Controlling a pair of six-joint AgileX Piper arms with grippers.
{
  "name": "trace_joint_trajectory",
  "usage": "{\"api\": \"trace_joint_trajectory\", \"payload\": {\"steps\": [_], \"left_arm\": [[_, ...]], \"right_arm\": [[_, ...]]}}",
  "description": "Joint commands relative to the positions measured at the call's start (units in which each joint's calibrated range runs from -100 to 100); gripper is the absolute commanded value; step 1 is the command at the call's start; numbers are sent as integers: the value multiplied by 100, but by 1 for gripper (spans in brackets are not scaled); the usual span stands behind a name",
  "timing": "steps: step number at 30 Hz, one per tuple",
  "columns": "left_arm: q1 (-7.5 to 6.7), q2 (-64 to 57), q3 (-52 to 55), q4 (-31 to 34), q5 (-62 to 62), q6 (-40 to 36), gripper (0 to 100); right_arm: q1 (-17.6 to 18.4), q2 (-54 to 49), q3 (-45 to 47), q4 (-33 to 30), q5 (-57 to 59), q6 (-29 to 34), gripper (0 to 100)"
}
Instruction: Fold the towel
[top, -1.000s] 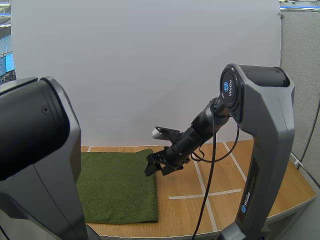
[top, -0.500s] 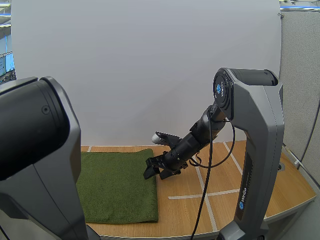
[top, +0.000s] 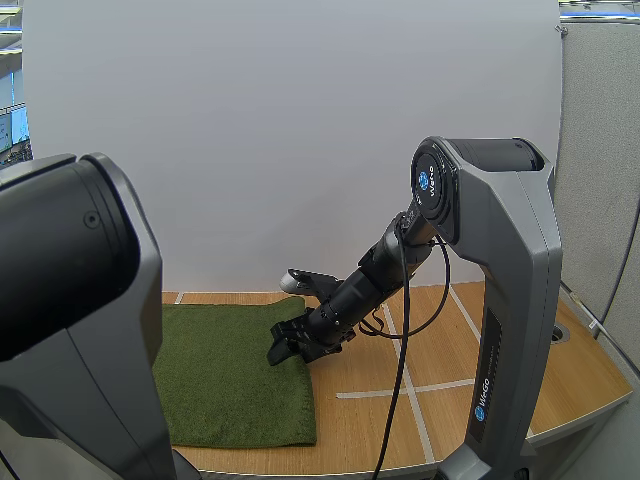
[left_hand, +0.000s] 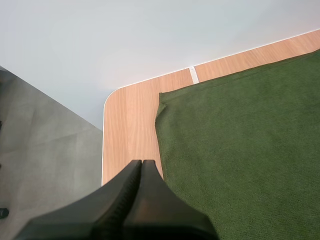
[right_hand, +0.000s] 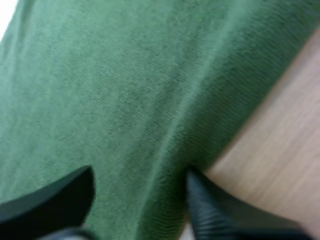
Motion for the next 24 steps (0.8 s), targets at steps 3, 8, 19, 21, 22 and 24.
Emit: {"api": "trace_joint_trajectory", "payload": {"steps": [3, 8, 19, 21, 22, 24], "left_arm": [[1, -42, -49, -154, 35, 18, 0], [1, -42, -49, -154, 35, 18, 0], [1, -42, -49, -148, 35, 18, 0], [1, -42, -49, -148, 35, 18, 0], [1, -42, -49, -148, 35, 18, 0], [1, -42, -49, -148, 35, 18, 0]], "right_arm": [[3, 46, 29, -216, -125, -30, 17], [-44, -110, 29, -394, -237, -7, 0], [-565, -1018, 29, -1538, -91, 473, 0], [-664, -1115, 29, -1734, -31, 570, 0], [-725, -1176, 29, -1859, -27, 569, 0], [-835, -1250, 29, -2001, -12, 569, 0]]}}
